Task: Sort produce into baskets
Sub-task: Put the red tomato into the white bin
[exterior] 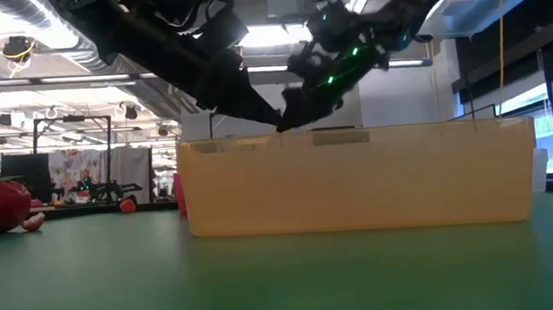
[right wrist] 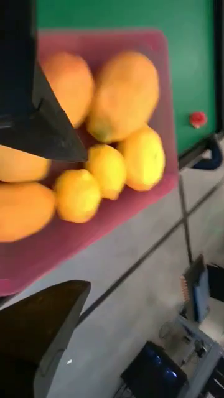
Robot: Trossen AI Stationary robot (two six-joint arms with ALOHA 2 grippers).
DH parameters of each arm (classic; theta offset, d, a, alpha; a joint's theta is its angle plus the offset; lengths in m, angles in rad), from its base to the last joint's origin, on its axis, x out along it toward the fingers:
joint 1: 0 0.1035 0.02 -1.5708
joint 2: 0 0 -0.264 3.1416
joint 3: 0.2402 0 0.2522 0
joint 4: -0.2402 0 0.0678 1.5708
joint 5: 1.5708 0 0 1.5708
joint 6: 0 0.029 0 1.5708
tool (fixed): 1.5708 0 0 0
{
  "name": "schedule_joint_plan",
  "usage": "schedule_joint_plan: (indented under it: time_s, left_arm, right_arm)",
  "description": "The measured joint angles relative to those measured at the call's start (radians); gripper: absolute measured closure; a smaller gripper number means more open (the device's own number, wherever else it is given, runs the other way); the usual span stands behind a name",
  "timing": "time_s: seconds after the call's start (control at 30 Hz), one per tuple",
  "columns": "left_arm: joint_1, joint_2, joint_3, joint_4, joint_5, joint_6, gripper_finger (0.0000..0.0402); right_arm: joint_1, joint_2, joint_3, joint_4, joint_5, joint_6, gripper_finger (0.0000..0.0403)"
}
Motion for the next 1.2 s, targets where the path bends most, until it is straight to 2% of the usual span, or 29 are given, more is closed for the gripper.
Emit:
schedule_joint_plan:
  time_s: [0.2,0.33,0.57,0.73,0.97,1.2]
  left_arm:
    - [0.000,0.000,0.000,0.000,0.000,0.000,0.0013]
    - [0.000,0.000,0.000,0.000,0.000,0.000,0.0013]
    - [0.000,0.000,0.000,0.000,-0.001,0.000,0.0013]
    - [0.000,0.000,0.000,0.000,-0.001,0.000,0.0013]
    - [0.000,0.000,0.000,0.000,-0.002,0.000,0.0013]
    - [0.000,0.000,0.000,0.000,-0.002,0.000,0.0013]
  right_arm:
    - [0.078,-0.197,0.001,-0.288,0.000,-0.038,0.0083]
    - [0.142,-0.342,0.001,-0.490,-0.003,0.017,0.0083]
    - [0.302,-0.573,0.001,-0.834,-0.002,0.182,0.0084]
    - [0.451,-0.692,0.001,-1.062,-0.006,0.377,0.0084]
    - [0.635,-0.756,0.001,-1.279,-0.029,0.613,0.0084]
    - [0.743,-0.743,0.000,-1.459,-0.004,0.745,0.0084]
